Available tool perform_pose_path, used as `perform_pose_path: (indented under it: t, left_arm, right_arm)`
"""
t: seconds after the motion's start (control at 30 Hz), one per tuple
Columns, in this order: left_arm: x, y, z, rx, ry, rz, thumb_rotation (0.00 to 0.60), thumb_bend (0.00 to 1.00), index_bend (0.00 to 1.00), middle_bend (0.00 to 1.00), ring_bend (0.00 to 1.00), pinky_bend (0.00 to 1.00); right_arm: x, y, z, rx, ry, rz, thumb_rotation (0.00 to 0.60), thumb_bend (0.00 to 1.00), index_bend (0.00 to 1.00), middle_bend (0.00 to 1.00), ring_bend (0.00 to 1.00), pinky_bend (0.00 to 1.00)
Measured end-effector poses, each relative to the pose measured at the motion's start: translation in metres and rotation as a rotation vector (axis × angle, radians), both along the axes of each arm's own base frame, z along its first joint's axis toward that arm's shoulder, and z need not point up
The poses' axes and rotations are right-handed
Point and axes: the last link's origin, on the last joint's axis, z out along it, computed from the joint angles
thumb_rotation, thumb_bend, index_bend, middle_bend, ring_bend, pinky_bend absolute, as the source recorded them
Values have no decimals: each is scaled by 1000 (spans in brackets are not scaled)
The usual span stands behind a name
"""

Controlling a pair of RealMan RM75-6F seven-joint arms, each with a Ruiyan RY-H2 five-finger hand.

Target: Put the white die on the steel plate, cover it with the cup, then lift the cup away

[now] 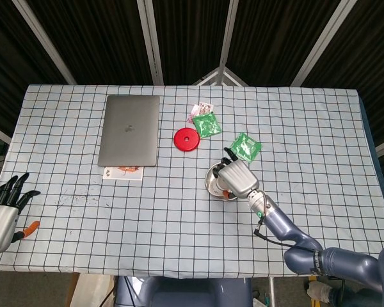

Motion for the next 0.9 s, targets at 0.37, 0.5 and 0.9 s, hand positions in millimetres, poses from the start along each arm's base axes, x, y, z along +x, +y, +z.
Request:
perform_pose_path:
  t: [0.37,0.5,0.9]
  left_arm:
    - [-2,1,2,7,4,7,600,275,278,0,0,128]
    - [-2,1,2,9,7,9,600,275,279,0,0,128]
    - [-1,2,-2,-1,18,12,600,275,286,0,0,128]
  right_arm:
    - [-3,-26,-8,-31,-28,-62,600,345,509,504,268,0]
    - [-8,-33,-8,-45,-29,-82,600,345,509,504,268,0]
    - [-30,-42,6,-95,-52,-106,600,345,513,504,268,0]
